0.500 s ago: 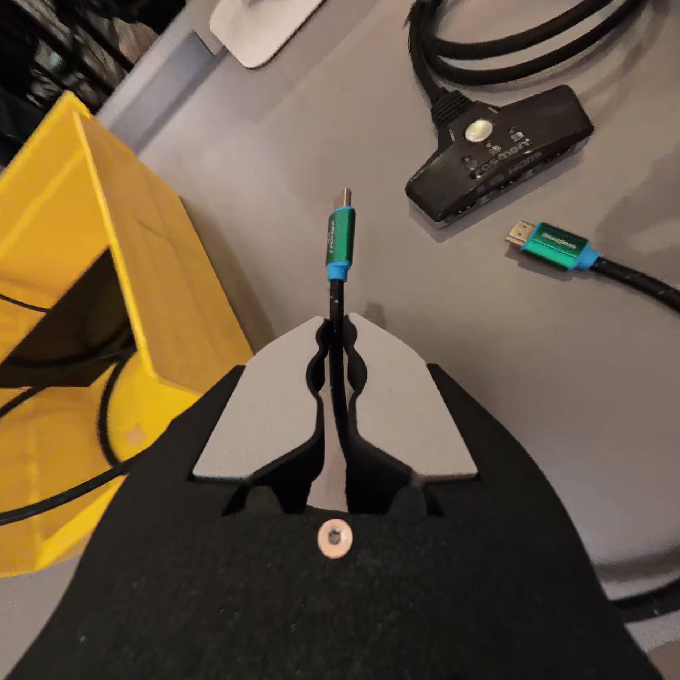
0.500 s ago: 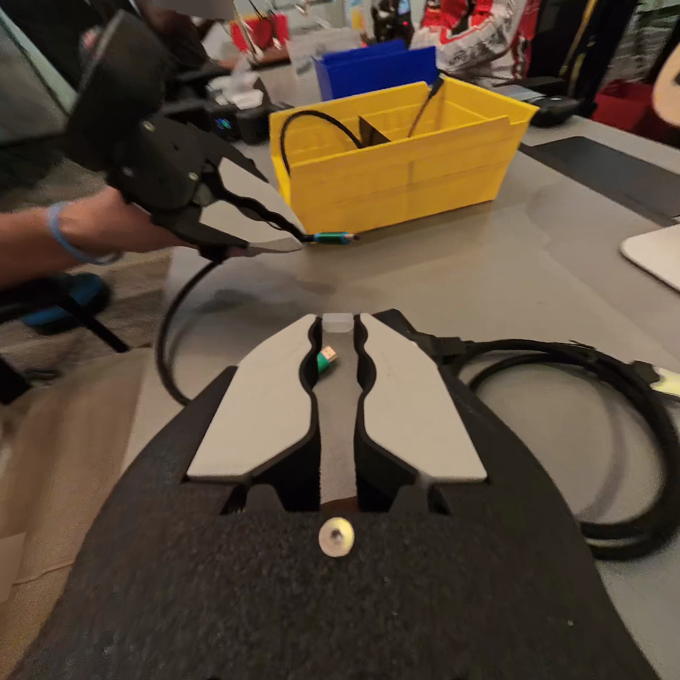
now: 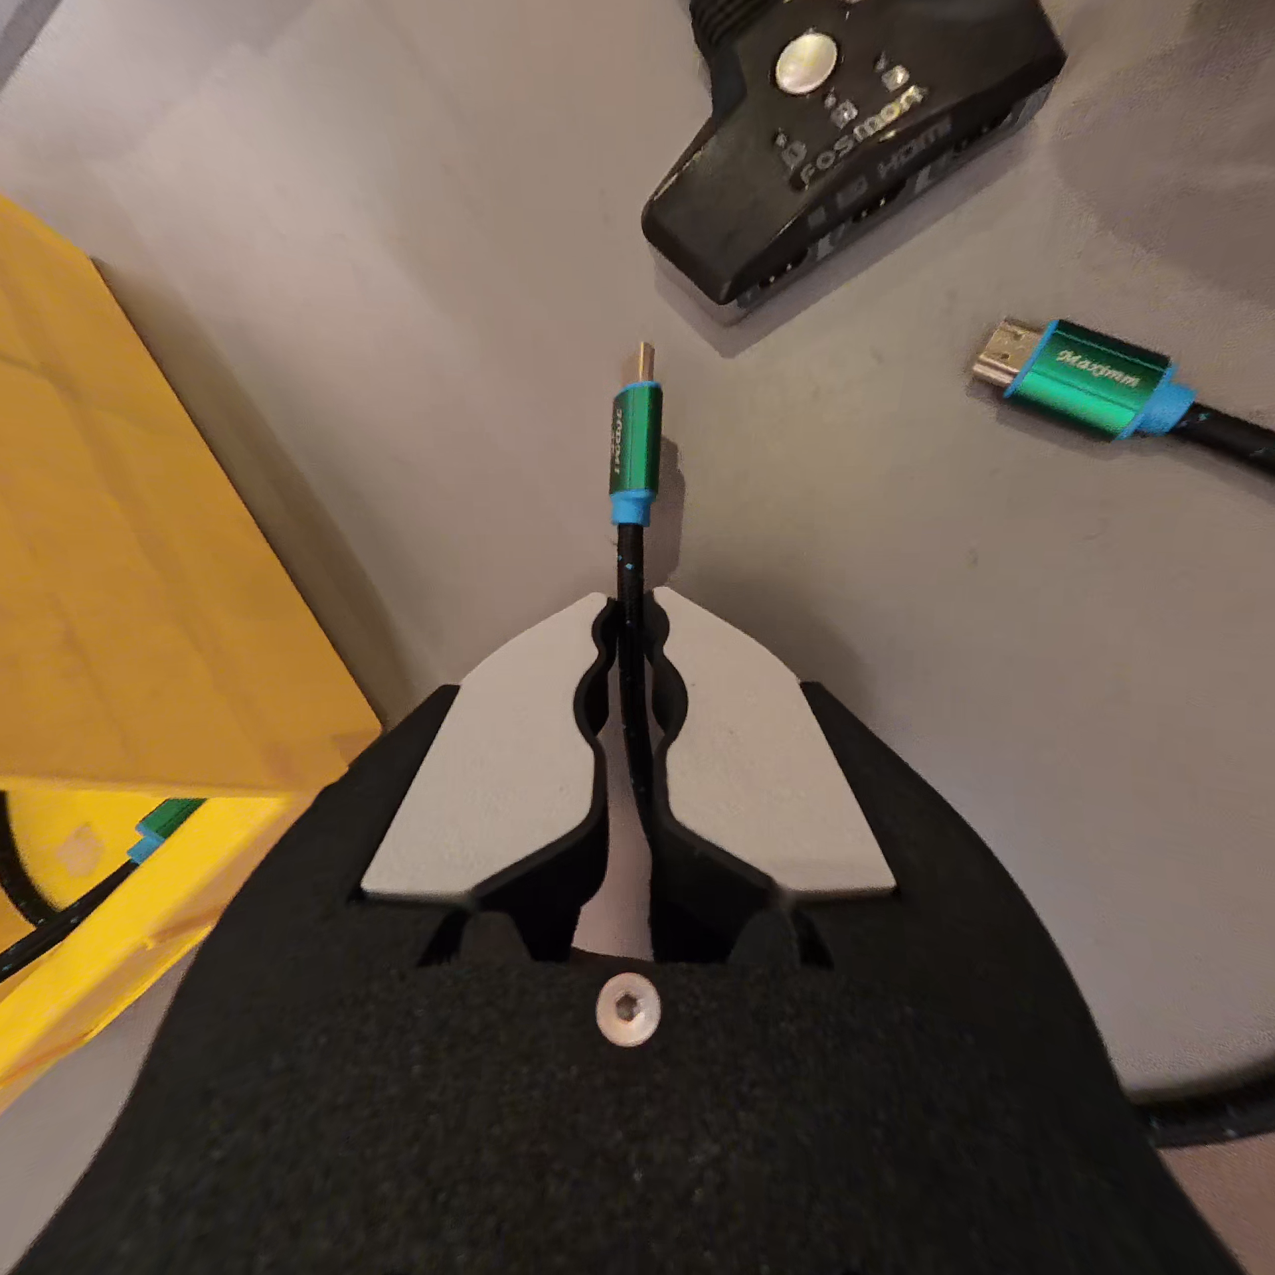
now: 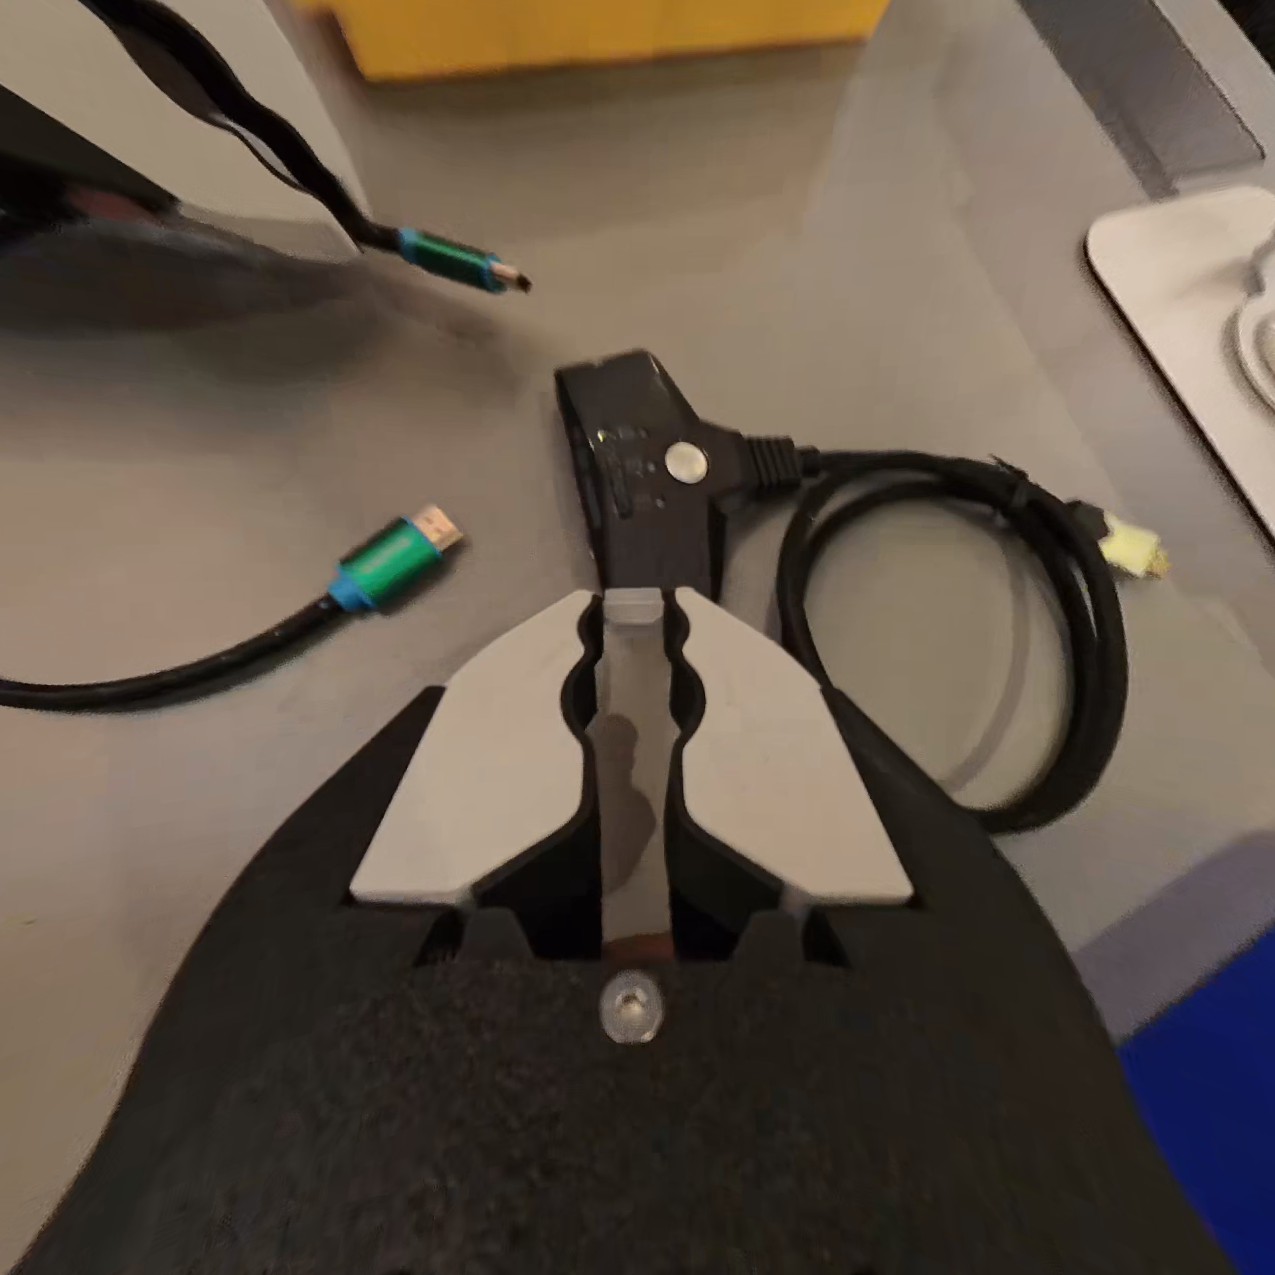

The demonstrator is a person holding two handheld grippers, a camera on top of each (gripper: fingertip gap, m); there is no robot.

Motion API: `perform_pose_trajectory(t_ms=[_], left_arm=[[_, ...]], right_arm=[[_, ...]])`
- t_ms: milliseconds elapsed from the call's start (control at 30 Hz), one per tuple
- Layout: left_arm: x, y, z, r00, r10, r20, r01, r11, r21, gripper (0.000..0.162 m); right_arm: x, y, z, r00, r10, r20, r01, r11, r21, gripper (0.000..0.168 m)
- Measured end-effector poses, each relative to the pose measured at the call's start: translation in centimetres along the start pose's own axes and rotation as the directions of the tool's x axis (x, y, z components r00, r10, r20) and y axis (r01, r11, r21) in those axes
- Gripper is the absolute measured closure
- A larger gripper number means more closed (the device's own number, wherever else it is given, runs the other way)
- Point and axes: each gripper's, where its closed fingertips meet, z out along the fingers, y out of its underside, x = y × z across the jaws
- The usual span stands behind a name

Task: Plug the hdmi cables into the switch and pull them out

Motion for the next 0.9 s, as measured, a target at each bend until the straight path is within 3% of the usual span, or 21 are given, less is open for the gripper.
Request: perform_pose_trajectory(t_ms=[133, 300, 467, 600, 733, 833, 900], left_arm=[[0.2, 0.1, 0.2, 1.000, 0.002, -0.010, -0.002, 1.000, 0.005, 0.155], [0.6, -0.1, 0.4, 1.000, 0.003, -0.029, -0.003, 1.000, 0.008, 0.155], [0.9, -0.4, 0.4, 0.999, 0.026, -0.030, -0.026, 1.000, 0.011, 0.155], [0.8, -0.7, 0.2, 0.999, 0.028, -0.025, -0.028, 0.999, 0.029, 0.155], [0.9, -0.5, 0.5, 0.999, 0.036, -0.033, -0.035, 0.999, 0.027, 0.155], [1.1, -0.3, 0.9, 0.998, 0.036, -0.046, -0.035, 0.999, 0.029, 0.155], [1.0, -0.4, 1.1, 0.998, 0.037, -0.042, -0.035, 0.999, 0.042, 0.155]], right_arm=[[1.7, 1.1, -0.5, 0.994, 0.026, -0.106, -0.035, 0.996, -0.078, 0.153], [7.1, -1.2, -0.3, 0.945, 0.226, -0.237, -0.220, 0.974, 0.049, 0.153], [18.1, -1.3, 2.0, 0.780, 0.465, -0.419, -0.450, 0.882, 0.142, 0.152], [25.4, 2.5, 4.5, 0.601, 0.628, -0.494, -0.657, 0.740, 0.142, 0.152], [27.9, 6.3, 6.2, 0.509, 0.667, -0.543, -0.754, 0.650, 0.091, 0.152], [29.1, 7.1, 5.9, 0.460, 0.681, -0.570, -0.764, 0.630, 0.136, 0.152], [29.4, 7.1, 5.8, 0.457, 0.685, -0.567, -0.762, 0.631, 0.148, 0.139]])
